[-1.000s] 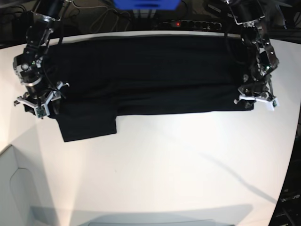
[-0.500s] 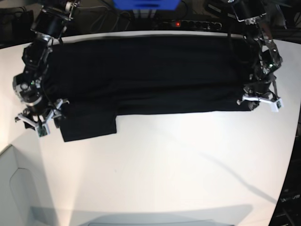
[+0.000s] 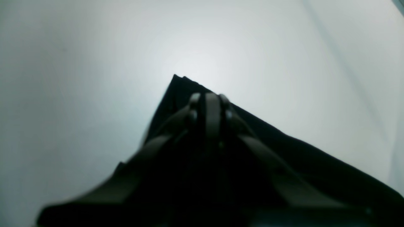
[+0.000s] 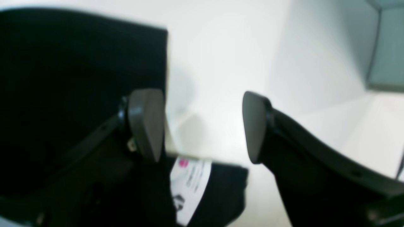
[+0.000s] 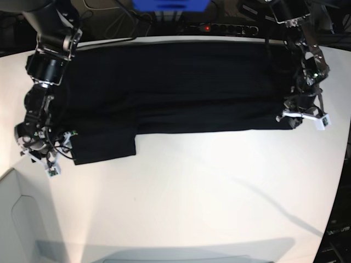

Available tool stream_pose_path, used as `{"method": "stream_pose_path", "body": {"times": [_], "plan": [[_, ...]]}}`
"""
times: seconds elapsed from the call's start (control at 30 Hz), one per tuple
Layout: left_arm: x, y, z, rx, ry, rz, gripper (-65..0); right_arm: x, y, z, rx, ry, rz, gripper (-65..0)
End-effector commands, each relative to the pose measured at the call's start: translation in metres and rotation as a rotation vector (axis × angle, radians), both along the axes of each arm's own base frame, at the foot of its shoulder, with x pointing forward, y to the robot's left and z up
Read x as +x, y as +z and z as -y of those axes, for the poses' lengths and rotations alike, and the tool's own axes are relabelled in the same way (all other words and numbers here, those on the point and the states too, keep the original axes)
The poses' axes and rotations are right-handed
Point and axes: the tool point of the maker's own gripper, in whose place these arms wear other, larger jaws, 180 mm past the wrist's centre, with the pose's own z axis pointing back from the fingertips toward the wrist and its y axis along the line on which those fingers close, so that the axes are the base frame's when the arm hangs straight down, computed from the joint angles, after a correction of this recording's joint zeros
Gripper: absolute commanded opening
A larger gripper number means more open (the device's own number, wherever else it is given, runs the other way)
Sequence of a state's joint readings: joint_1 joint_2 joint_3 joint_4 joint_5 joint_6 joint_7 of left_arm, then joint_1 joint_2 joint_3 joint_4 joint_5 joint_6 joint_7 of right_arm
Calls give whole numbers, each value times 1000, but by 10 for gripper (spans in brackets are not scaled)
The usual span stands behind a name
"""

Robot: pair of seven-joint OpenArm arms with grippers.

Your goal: Fold the T-shirt properly

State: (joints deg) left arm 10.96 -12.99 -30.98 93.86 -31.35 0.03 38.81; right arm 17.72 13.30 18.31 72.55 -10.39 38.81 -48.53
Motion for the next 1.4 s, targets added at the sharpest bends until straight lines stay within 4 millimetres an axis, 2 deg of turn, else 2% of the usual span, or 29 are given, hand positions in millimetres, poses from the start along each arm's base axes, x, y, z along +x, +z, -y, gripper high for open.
{"method": "stream_pose_path", "body": {"times": [0.0, 0.17, 0.47, 0.53, 0.6, 0.77, 0.8, 0.83, 0.9, 1.0, 1.2, 1.37], "plan": [[6, 13, -6, 26, 3, 41, -649, 9, 13, 3, -6, 9, 39, -248], [6, 13, -6, 26, 3, 41, -649, -10, -10, 3, -1, -1, -52, -249], [6, 12, -7, 25, 2, 38, -649, -22, -28, -15, -12, 65, -104, -263], [6, 13, -6, 26, 2, 39, -649, -25, -32, -22, 2, 71, -110, -306], [6, 12, -7, 25, 2, 38, -649, -25, -34, -26, 11, 73, -111, -379], [6, 12, -7, 25, 2, 38, -649, -24, -34, -28, 15, 74, -109, -623], [6, 12, -7, 25, 2, 38, -649, -24, -34, -28, 15, 74, -108, -650], [6, 12, -7, 25, 2, 38, -649, -23, -33, -28, 15, 75, -106, -650], [6, 14, -6, 27, 1, 42, -649, -17, -25, -27, 10, 71, -80, -650], [7, 15, -6, 29, 0, 46, -649, -5, -3, -25, -12, 75, -13, -650], [7, 15, -6, 27, 0, 47, -649, 11, 52, -24, -83, 90, 135, -650], [7, 16, -6, 29, -1, 47, -649, 3, 65, -21, -129, 77, 134, -650]]}}
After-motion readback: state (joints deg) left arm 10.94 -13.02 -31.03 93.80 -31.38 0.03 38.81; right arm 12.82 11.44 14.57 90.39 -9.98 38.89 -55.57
